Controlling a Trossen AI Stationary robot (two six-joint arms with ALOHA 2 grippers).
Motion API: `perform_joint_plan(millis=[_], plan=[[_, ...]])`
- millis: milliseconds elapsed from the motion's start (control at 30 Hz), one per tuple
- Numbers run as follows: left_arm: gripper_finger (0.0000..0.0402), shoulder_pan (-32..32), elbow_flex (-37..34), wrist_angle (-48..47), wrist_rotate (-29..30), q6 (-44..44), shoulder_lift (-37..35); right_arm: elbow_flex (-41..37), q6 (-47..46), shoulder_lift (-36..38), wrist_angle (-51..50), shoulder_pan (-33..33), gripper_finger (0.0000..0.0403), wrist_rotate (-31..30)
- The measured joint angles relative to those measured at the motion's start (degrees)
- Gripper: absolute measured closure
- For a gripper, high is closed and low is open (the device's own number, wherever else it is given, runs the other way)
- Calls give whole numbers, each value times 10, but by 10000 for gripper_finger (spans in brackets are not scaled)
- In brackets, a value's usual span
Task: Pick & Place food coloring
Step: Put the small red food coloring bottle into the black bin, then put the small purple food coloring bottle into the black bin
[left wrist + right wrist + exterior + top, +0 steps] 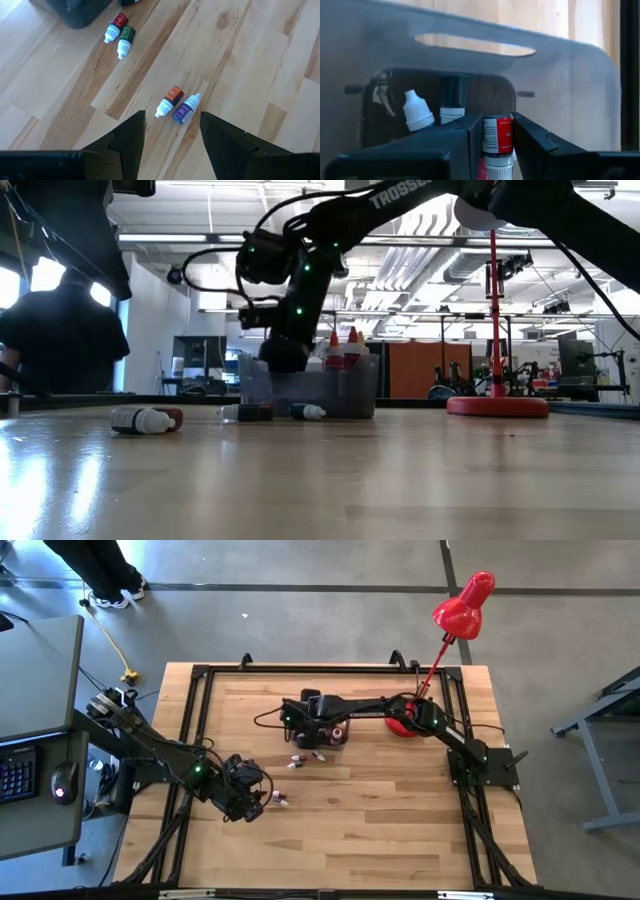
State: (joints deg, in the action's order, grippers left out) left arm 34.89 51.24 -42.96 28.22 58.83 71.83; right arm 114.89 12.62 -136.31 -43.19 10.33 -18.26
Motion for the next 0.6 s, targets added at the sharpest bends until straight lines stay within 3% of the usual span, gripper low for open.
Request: perform_joint_plan(millis=[200, 600], plan=[[215, 0, 0, 0, 10, 0, 0, 1, 5, 1, 3, -4, 305, -6], [215, 0, 0, 0, 9, 0, 0, 1, 45, 12, -7, -28, 255, -15]])
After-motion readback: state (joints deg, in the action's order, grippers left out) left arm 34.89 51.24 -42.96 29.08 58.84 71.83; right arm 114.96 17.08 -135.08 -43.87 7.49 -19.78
